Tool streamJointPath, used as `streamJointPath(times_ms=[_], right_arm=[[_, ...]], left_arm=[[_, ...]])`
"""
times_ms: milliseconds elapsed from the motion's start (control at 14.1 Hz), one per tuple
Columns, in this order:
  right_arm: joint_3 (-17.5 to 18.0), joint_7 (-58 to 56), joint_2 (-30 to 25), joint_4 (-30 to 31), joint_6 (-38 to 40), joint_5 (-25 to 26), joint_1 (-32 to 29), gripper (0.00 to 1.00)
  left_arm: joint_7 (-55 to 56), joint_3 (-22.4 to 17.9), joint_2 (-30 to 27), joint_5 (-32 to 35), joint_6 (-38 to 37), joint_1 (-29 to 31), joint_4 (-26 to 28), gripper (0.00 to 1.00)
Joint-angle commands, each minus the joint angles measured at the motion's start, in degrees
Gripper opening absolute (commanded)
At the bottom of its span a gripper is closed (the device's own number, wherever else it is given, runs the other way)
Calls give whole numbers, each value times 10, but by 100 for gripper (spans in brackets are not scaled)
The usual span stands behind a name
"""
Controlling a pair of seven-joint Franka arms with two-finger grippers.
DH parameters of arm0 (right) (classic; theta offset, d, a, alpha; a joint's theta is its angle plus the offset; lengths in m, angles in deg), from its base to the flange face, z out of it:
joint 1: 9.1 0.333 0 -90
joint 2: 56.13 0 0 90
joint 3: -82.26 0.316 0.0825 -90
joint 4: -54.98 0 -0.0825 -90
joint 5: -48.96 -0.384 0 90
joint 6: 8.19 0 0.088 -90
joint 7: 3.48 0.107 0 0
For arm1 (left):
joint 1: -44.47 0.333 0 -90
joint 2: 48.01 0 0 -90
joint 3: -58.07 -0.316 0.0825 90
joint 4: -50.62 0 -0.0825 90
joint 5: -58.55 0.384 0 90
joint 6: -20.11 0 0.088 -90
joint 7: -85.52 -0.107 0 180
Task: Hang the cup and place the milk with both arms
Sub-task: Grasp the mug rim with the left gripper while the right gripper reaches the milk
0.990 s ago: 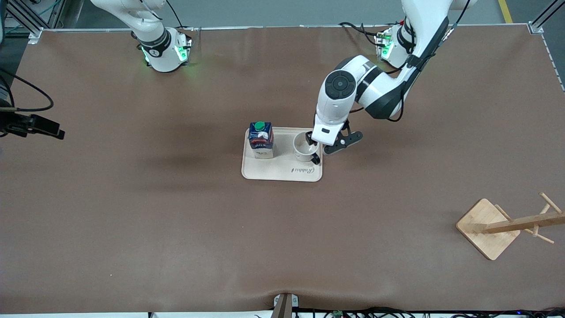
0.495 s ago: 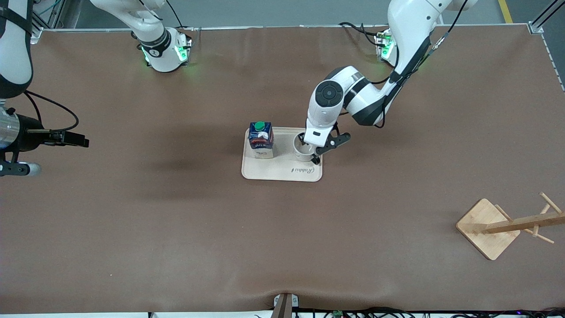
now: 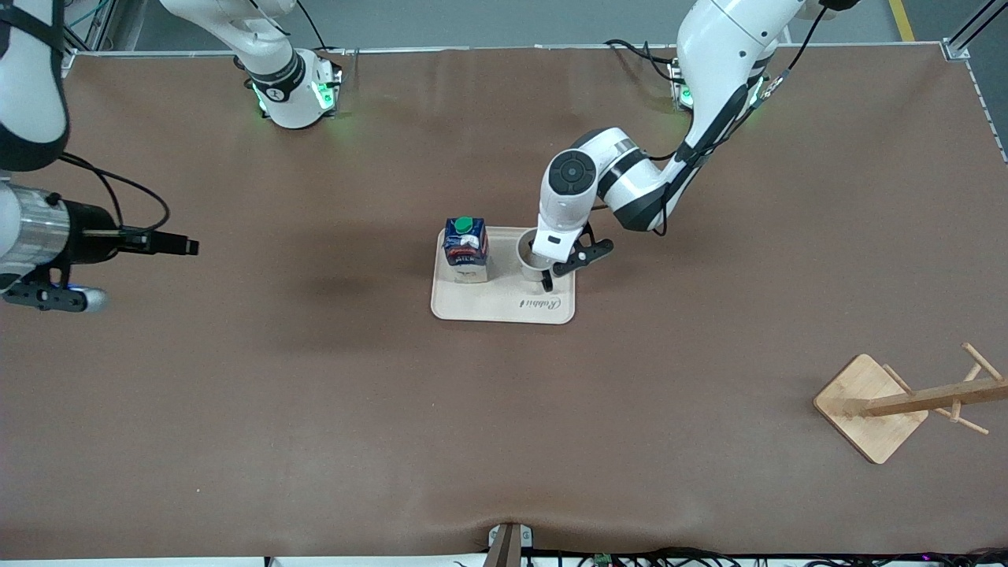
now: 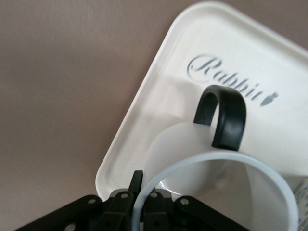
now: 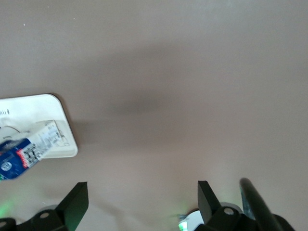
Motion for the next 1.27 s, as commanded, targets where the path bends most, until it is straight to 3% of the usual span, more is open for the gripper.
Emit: streamJointPath(times_ms=[0, 283, 636, 919, 1202], right_arm=[[-1, 69, -11, 8, 3, -7, 51, 100], [-2, 75, -8, 9, -11, -11, 126, 100], [-1, 197, -6, 55, -109, -24, 213, 100], [-1, 263, 31, 56, -180, -47, 287, 100], [-2, 298, 87, 56, -279, -107, 348, 100]], left_arm=[[31, -4, -24, 50, -41, -5, -9, 0], [25, -5, -63, 51, -114, 7, -53, 0], [-61, -4, -124, 51, -153, 69, -67, 0], [-131, -2, -151, 50, -173, 120, -82, 0], [-227, -2, -157, 43, -198, 176, -107, 0]])
